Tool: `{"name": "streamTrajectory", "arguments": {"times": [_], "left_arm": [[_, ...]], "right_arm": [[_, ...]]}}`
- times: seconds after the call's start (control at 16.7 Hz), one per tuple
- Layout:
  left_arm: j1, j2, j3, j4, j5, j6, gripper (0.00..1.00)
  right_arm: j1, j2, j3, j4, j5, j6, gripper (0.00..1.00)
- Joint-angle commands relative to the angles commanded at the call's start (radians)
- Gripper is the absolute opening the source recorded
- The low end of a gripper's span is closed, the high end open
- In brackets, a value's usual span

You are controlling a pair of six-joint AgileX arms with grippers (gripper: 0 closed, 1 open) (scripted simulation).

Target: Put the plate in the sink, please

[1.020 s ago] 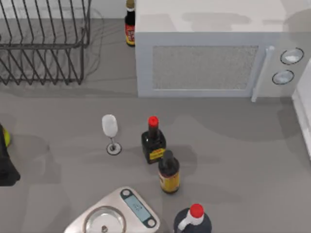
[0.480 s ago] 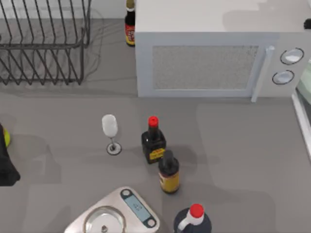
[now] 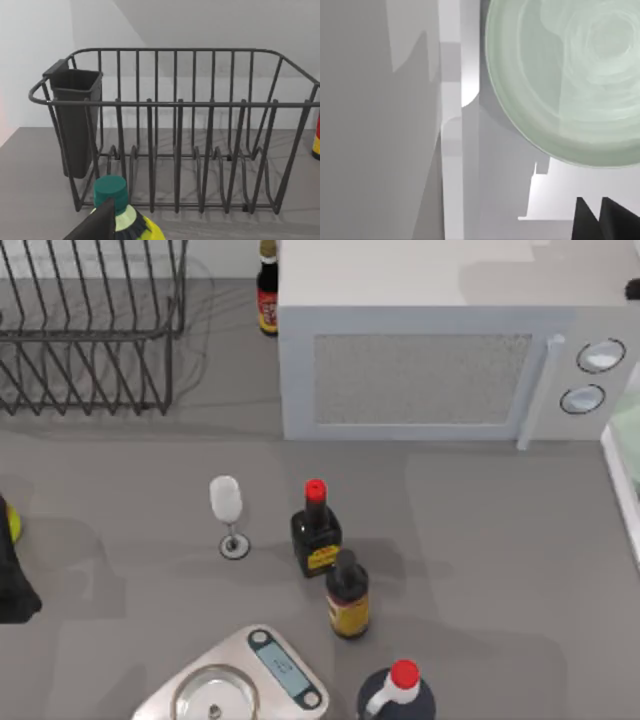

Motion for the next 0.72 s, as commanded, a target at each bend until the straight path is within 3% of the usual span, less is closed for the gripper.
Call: {"name": "streamTrajectory", "arguments": {"times": [0.48, 0.72], "left_arm": [[0.000, 0.000, 0.000, 0.000, 0.000, 0.000, 1.00], [0.000, 0.000, 0.000, 0.000, 0.000, 0.000, 1.00]], "right_arm": [[0.000, 0.000, 0.000, 0.000, 0.000, 0.000, 0.98], [0.000, 0.000, 0.000, 0.000, 0.000, 0.000, 1.00]]}}
